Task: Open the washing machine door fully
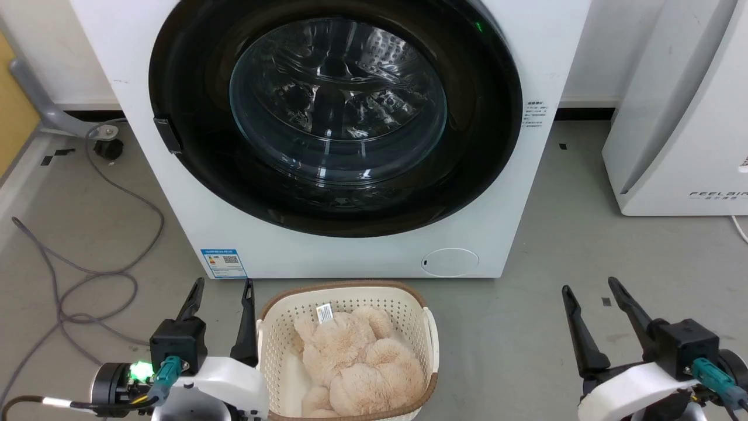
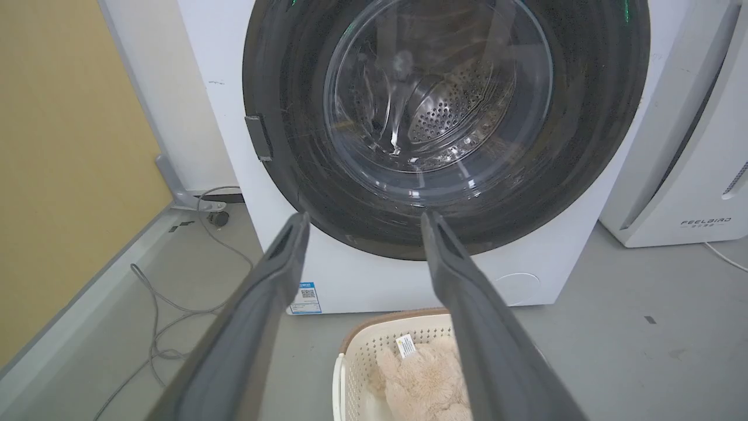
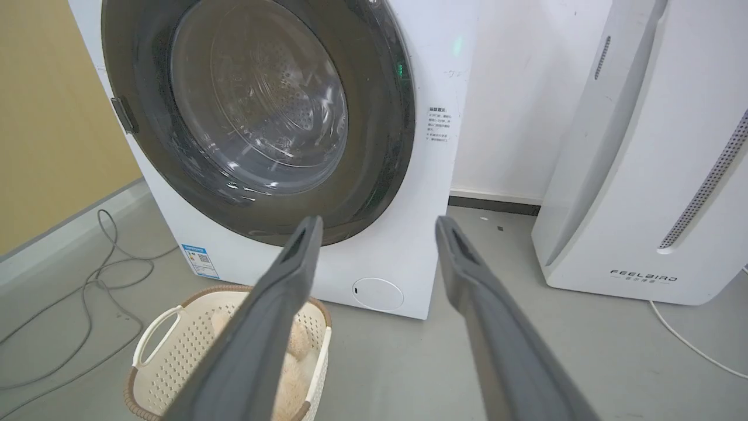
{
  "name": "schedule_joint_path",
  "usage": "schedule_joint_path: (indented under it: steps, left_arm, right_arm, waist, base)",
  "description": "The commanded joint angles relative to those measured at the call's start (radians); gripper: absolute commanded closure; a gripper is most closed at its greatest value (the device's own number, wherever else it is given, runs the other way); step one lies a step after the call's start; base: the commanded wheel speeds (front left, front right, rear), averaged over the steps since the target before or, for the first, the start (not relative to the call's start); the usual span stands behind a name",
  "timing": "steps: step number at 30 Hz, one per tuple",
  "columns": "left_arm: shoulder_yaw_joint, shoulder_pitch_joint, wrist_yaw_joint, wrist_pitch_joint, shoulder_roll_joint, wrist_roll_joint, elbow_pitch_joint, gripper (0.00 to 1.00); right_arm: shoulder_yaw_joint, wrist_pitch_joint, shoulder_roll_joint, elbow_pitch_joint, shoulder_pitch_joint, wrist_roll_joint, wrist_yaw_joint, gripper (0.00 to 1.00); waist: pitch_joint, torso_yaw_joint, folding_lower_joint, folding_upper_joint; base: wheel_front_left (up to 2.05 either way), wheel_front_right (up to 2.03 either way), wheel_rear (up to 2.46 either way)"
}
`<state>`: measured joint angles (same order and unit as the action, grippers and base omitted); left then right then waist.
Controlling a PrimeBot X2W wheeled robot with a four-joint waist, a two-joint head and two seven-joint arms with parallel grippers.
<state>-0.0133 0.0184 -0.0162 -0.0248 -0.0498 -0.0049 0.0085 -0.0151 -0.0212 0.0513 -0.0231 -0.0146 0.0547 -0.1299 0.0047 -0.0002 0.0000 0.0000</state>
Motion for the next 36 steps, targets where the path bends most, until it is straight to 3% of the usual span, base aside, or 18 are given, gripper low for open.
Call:
schedule_joint_path:
  steps: [1, 8, 9, 10, 17, 29, 36]
  left_arm:
    - [-0.001, 0.003, -0.010, -0.010, 0.000, -0.008, 0.004, 0.00]
    - [-0.008, 0.004, -0.022, -0.025, 0.000, -0.012, 0.007, 0.00]
    - [-0.010, 0.004, -0.024, -0.027, 0.000, -0.013, 0.008, 0.00]
    - [-0.011, 0.004, -0.025, -0.029, 0.000, -0.014, 0.008, 0.00]
    - [-0.018, 0.006, -0.037, -0.043, 0.000, -0.017, 0.011, 0.00]
    - [-0.031, 0.009, -0.056, -0.069, 0.000, -0.022, 0.016, 0.00]
    - [-0.037, 0.015, -0.066, -0.083, 0.000, -0.024, 0.017, 0.00]
  right_arm:
    - [-0.004, -0.014, 0.000, -0.011, 0.000, 0.018, 0.000, 0.00]
    - [-0.007, -0.028, 0.000, -0.026, -0.002, 0.051, 0.000, 0.00]
    - [-0.010, -0.030, 0.000, -0.028, -0.002, 0.061, 0.000, 0.75]
    - [-0.013, -0.033, 0.000, -0.029, -0.002, 0.074, 0.000, 1.00]
    - [-0.030, -0.047, 0.000, -0.015, 0.002, 0.226, 0.000, 1.00]
    - [-0.055, -0.071, 0.000, 0.042, 0.038, 0.725, 0.000, 1.00]
    - [-0.115, -0.048, 0.000, 0.080, 0.087, 0.900, 0.000, 1.00]
  waist:
    - [0.000, 0.000, 0.0000, 0.0000]
    - [0.003, 0.001, 0.0000, 0.0000]
    - [0.003, 0.001, 0.0000, 0.0000]
    - [0.004, 0.001, 0.0000, 0.0000]
    - [0.006, 0.002, 0.0000, 0.0000]
    - [0.012, 0.013, 0.0000, 0.0000]
    - [0.027, 0.021, 0.0000, 0.0000]
  base:
    - [0.00, 0.00, 0.00]
    - [0.00, 0.00, 0.00]
    - [0.00, 0.00, 0.00]
    - [0.00, 0.00, 0.00]
    - [0.00, 0.00, 0.00]
    - [0.00, 0.00, 0.00]
    - [0.00, 0.00, 0.00]
